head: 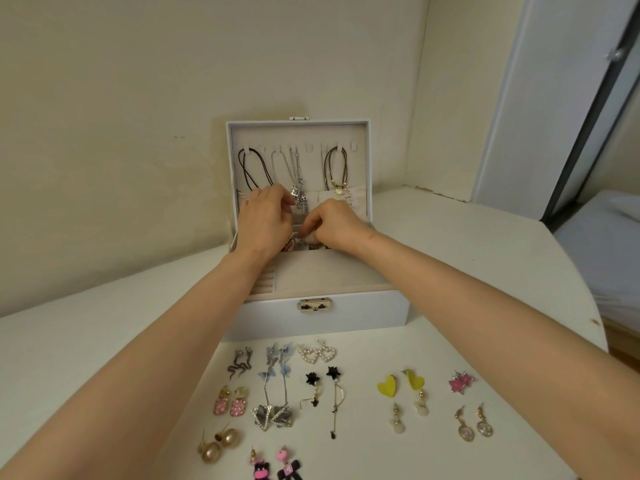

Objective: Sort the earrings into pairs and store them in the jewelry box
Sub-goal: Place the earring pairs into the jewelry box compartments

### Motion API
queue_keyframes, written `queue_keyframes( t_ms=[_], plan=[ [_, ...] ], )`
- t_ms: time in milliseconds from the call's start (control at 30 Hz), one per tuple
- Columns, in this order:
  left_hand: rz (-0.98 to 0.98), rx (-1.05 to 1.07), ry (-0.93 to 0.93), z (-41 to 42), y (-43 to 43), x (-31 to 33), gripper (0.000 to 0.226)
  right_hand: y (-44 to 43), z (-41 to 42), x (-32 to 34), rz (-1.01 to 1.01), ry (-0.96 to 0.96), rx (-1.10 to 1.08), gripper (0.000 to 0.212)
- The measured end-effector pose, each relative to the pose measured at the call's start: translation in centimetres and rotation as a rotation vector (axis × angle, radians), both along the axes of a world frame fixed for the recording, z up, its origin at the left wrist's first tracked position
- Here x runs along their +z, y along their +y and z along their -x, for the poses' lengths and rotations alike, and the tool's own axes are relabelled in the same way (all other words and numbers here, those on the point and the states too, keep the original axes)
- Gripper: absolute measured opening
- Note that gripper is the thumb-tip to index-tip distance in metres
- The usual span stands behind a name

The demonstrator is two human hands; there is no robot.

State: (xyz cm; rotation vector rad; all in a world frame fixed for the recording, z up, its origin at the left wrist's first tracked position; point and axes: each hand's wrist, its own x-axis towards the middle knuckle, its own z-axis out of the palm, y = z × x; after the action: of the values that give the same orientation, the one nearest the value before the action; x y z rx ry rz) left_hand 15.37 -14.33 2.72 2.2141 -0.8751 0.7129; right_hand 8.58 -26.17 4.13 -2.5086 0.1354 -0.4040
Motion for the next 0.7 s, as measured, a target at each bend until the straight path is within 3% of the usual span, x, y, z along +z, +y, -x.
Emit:
queue_keyframes(
  t_ms=[167, 333, 700],
  plan=[
    [0.035, -0.085, 0.072, 0.8, 0.2, 0.3, 0.02, -0.6, 0.4, 0.2, -0.31, -0.123, -0.057, 0.016],
    [-0.062, -0.148, 0.116, 1.3, 0.9, 0.7, 0.018, -1.2, 0.6, -0.2, -0.514, -0.134, -0.027, 0.023],
    [-0.147, -0.218, 0.052, 1.8, 1.2, -0.3, 0.021, -0.5, 1.4, -0.4, -0.625, -0.127, 0.015, 0.024]
  ],
)
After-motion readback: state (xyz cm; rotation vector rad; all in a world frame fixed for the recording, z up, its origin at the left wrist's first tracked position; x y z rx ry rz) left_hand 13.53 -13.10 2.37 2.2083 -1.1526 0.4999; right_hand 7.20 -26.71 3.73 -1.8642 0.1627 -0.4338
